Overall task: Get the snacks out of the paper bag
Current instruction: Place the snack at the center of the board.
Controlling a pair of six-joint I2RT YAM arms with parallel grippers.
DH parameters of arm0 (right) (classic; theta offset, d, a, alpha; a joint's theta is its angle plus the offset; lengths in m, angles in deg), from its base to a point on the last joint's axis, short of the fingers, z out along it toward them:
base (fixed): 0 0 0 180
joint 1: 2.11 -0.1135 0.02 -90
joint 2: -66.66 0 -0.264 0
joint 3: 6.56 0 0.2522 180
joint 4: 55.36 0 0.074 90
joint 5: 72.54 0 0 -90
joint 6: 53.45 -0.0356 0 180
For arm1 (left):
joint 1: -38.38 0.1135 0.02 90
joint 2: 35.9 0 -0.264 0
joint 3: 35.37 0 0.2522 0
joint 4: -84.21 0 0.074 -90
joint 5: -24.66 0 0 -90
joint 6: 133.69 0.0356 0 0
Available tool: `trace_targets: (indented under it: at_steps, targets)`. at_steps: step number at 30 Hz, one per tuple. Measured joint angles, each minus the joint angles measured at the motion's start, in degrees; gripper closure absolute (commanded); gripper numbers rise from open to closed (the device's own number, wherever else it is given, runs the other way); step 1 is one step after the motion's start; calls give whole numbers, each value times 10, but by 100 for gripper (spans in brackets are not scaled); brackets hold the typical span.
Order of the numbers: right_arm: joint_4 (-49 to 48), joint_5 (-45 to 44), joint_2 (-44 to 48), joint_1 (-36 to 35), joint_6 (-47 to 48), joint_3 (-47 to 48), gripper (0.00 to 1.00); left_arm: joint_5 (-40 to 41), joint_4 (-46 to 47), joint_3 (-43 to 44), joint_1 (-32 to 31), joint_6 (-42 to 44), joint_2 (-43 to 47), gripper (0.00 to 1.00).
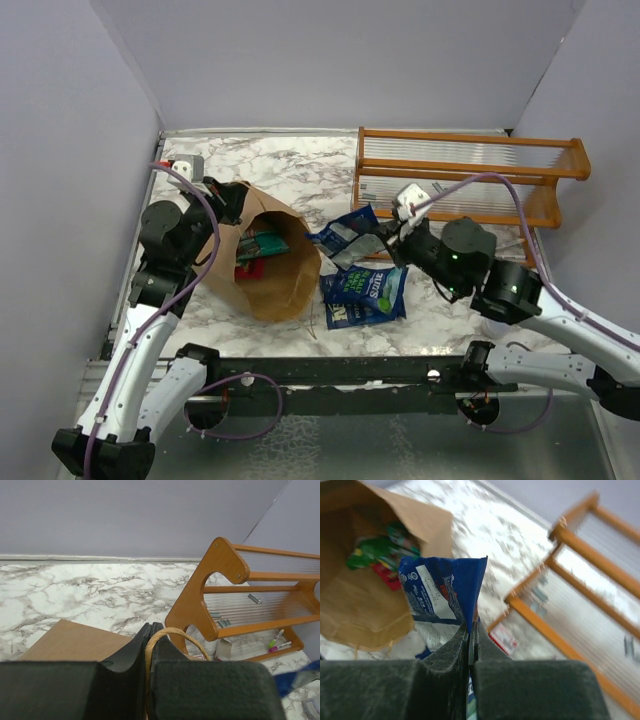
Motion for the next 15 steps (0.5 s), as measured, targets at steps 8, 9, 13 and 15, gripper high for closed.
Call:
trace_targets:
  at_steps: [8,9,13,15]
  targets:
    - [141,-126,-85,0,-258,13,99,0,0,0,0,0,-3,100]
    - [151,-128,-83,0,-287,5,99,0,0,0,0,0,-3,100]
    - [169,-128,-76,0,-377,-34,98,0,0,0,0,0,-3,100]
    - [174,-128,-75,0,-413,-52,99,0,0,0,0,0,-5,100]
